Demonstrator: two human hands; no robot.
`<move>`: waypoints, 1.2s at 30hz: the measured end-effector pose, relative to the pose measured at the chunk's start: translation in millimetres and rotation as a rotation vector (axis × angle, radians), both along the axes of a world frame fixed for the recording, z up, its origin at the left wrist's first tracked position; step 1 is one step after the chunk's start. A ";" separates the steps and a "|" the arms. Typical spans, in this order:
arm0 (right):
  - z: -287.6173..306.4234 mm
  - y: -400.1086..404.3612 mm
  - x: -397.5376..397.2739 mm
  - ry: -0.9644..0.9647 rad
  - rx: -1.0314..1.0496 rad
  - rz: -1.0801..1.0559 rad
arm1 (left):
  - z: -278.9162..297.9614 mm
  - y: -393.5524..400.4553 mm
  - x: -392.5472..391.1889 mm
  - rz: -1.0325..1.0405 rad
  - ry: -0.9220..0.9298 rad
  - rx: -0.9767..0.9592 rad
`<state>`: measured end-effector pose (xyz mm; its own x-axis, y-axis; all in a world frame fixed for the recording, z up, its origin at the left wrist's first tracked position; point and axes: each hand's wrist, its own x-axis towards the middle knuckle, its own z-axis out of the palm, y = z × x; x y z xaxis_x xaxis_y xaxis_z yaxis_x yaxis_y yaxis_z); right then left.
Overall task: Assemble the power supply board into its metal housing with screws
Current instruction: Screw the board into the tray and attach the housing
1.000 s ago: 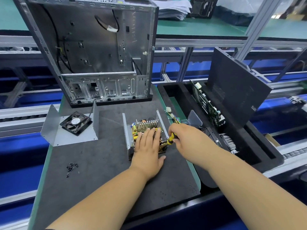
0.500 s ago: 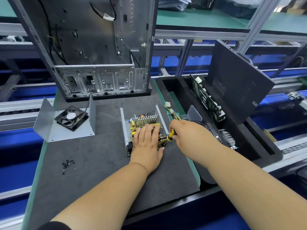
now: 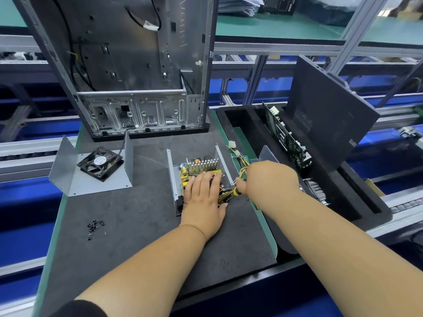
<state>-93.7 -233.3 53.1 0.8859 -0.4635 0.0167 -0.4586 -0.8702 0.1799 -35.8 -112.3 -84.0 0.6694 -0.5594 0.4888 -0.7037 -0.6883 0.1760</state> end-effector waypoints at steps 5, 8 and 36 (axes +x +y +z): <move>1.7 4.7 -6.7 -0.115 0.027 0.166 | -1.1 -0.7 -0.3 -0.006 -0.005 -0.015; 8.2 3.6 -10.2 -0.138 0.227 0.249 | -0.7 -0.1 -0.1 -0.005 -0.012 -0.025; 2.0 3.6 -21.0 -0.189 0.294 0.355 | -2.4 0.0 0.3 -0.006 0.001 -0.015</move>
<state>-114.7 -229.7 55.1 0.9840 -0.1426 0.1064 -0.1253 -0.9800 -0.1544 -35.5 -112.3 -86.4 0.6666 -0.5557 0.4967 -0.7074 -0.6816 0.1868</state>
